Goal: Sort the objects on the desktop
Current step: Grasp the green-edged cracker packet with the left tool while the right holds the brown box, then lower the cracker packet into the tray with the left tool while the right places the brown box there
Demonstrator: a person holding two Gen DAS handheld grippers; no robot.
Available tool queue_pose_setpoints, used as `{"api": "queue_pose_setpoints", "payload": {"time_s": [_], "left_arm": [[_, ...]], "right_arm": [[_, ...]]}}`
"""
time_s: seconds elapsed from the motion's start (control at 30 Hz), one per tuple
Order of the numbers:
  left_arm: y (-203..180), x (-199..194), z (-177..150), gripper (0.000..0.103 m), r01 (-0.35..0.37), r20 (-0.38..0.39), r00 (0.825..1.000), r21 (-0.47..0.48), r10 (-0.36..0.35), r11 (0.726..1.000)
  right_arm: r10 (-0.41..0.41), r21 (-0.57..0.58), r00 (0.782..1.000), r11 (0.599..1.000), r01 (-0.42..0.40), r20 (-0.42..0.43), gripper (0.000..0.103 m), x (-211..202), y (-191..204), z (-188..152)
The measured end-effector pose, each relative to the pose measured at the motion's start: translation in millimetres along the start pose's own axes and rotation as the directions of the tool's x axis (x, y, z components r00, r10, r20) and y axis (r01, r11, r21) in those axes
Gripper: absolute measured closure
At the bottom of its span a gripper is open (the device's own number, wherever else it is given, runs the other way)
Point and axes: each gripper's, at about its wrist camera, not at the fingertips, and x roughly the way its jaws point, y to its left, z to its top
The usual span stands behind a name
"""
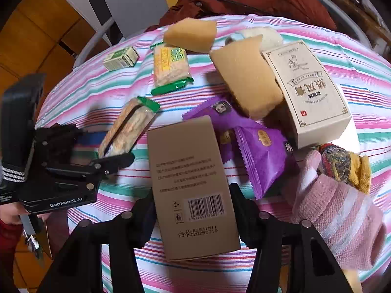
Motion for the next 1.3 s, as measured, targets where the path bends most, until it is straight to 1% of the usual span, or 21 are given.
{"api": "queue_pose_setpoints", "payload": {"time_s": [0.07,0.2,0.27,0.33,0.37,0.43,0.47,0.5,0.53,0.57,0.67,0.7,0.73,0.83,0.9,0.97,1.03,1.1,1.13,1.23,1.3], "left_arm": [[-1,-3,-7,0.053,-0.003,0.011,1.000,-0.023,0.004,1.000],[-1,-14,-30,0.053,0.007,0.043,0.999,-0.105,-0.002,0.994],[-1,-23,-46,0.053,0.029,0.069,0.997,-0.154,-0.018,0.988],[-3,-32,-59,0.053,0.047,0.095,0.995,-0.182,-0.030,0.982],[-11,-41,-72,0.053,0.053,0.109,0.994,-0.190,-0.032,0.980],[-14,-54,-88,0.054,0.084,0.152,0.987,-0.228,-0.050,0.970],[0,-53,-86,0.053,0.111,0.172,0.983,-0.245,-0.069,0.963],[14,-52,-76,0.053,0.137,0.193,0.977,-0.270,-0.086,0.953],[16,-56,-83,0.053,0.151,0.206,0.974,-0.298,-0.091,0.942],[20,-58,-80,0.054,0.159,0.216,0.972,-0.327,-0.090,0.932],[34,-64,-94,0.054,0.187,0.240,0.966,-0.397,-0.095,0.899],[41,-66,-96,0.054,0.195,0.257,0.962,-0.423,-0.089,0.885],[46,-68,-99,0.054,0.200,0.270,0.959,-0.436,-0.084,0.877],[69,-105,-130,0.053,0.199,0.317,0.948,-0.484,-0.042,0.852],[85,-111,-140,0.053,0.180,0.320,0.947,-0.517,-0.006,0.837],[99,-111,-149,0.053,0.174,0.315,0.949,-0.545,0.008,0.820],[116,-111,-159,0.054,0.159,0.302,0.953,-0.579,0.029,0.799],[131,-106,-167,0.053,0.142,0.281,0.959,-0.603,0.043,0.785],[137,-106,-172,0.053,0.135,0.272,0.961,-0.609,0.046,0.782],[155,-97,-178,0.053,0.086,0.223,0.972,-0.626,0.072,0.775],[169,-88,-178,0.053,0.058,0.196,0.977,-0.640,0.089,0.766]], "right_arm": [[0.006,0.007,1.000,1.000,-0.006,0.005,0.050,0,1,0],[0.045,0.008,0.999,0.999,-0.045,0.019,0.052,-2,6,0],[0.050,-0.005,0.998,0.999,-0.050,0.033,0.052,-4,12,0],[0.056,-0.020,0.998,0.998,-0.055,0.038,0.052,-4,17,-1],[0.063,-0.025,0.997,0.998,-0.062,0.036,0.052,-4,20,-2],[0.088,-0.029,0.996,0.996,-0.087,0.035,0.052,-6,24,-5],[0.106,-0.034,0.994,0.994,-0.105,0.035,0.052,-6,28,-6],[0.121,-0.039,0.992,0.992,-0.120,0.037,0.052,-7,32,-6],[0.132,-0.044,0.990,0.990,-0.131,0.038,0.052,-7,37,-7],[0.143,-0.051,0.989,0.989,-0.141,0.039,0.052,-8,43,-7],[0.164,-0.065,0.985,0.985,-0.161,0.047,0.052,-14,60,-9],[0.176,-0.069,0.983,0.983,-0.173,0.046,0.052,-16,67,-10],[0.193,-0.074,0.980,0.979,-0.190,0.041,0.052,-16,75,-10],[0.252,-0.091,0.967,0.964,-0.248,0.028,0.052,-17,107,-6],[0.274,-0.126,0.962,0.955,-0.270,0.017,0.052,-16,135,0],[0.277,-0.169,0.961,0.948,-0.271,0.013,0.052,-17,160,5],[0.283,-0.204,0.959,0.939,-0.276,0.005,0.052,-15,187,8],[0.298,-0.217,0.954,0.931,-0.295,-0.016,0.052,-7,208,13],[0.299,-0.225,0.954,0.928,-0.298,-0.030,0.052,-1,222,15],[0.287,-0.238,0.957,0.927,-0.290,-0.048,0.052,14,248,20],[0.268,-0.232,0.962,0.934,-0.273,-0.053,0.052,27,263,23]]}}
